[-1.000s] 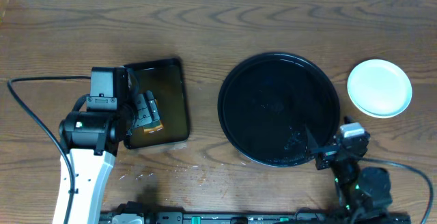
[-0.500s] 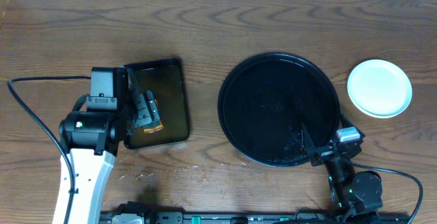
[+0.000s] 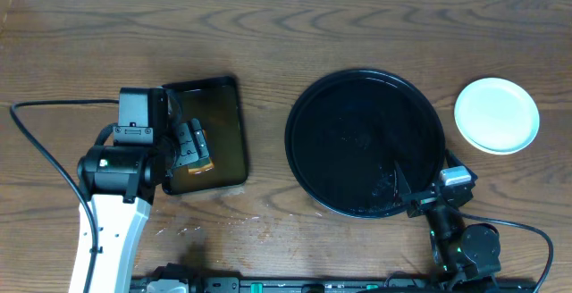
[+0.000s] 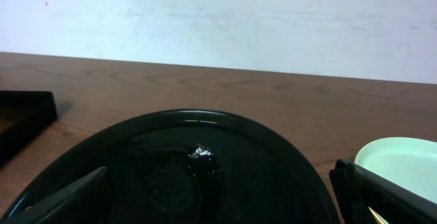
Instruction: Clean dirty plates on tray and stack at the side
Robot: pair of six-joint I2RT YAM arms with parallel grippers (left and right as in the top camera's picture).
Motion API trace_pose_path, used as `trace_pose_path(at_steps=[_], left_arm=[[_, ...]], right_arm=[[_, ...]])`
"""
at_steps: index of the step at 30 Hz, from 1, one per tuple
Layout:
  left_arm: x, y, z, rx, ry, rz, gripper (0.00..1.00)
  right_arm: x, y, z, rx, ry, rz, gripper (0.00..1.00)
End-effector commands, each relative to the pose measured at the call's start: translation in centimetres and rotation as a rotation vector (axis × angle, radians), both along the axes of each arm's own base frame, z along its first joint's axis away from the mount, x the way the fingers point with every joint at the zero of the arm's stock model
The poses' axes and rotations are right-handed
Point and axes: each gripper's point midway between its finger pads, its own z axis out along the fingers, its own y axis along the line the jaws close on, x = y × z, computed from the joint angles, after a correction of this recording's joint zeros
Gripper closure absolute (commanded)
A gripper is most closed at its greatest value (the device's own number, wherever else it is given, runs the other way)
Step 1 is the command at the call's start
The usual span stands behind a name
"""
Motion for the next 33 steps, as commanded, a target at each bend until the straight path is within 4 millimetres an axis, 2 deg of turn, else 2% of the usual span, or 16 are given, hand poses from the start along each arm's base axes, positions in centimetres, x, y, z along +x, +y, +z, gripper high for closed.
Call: trace_pose_path(at_steps=[1, 5, 9, 12, 16, 20, 24, 33], left_arm=[[-0.1, 0.2, -0.1, 0.014, 0.005, 0.006, 0.14], [-0.6, 0.3, 0.2, 0.012, -0.017, 0.007, 0.14], [-2.4, 0.5, 0.8, 0.017, -0.076, 0.01, 0.14], [-3.8, 2.3, 1.7, 0.092, -0.161, 0.047, 0.14], [-3.0, 3.1, 4.0, 0.071, -0.463, 0.096, 0.14], [-2.3, 2.6, 5.5, 0.089, -0.728, 0.022, 0.14], [-2.5, 2.6, 5.2, 0.092, -0.876, 0.026, 0.14], [-2.8, 2.5, 1.9, 0.094, -1.033, 0.024, 0.14]], right_arm=[[0.1, -0.4, -0.1, -0.012, -0.005, -0.019, 0.01], [0.1, -0.4, -0.1, -0.011, -0.005, -0.019, 0.01], [0.1, -0.4, -0.1, -0.011, -0.004, -0.019, 0.01], [0.1, -0.4, -0.1, -0.011, -0.005, -0.019, 0.01], [0.1, -0.4, -0.1, -0.011, -0.005, -0.019, 0.01], [0.1, -0.4, -0.1, -0.012, -0.005, -0.019, 0.01], [0.1, -0.4, -0.1, -0.011, -0.005, -0.019, 0.01], [0.1, -0.4, -0.1, -0.011, -0.005, -0.019, 0.01]])
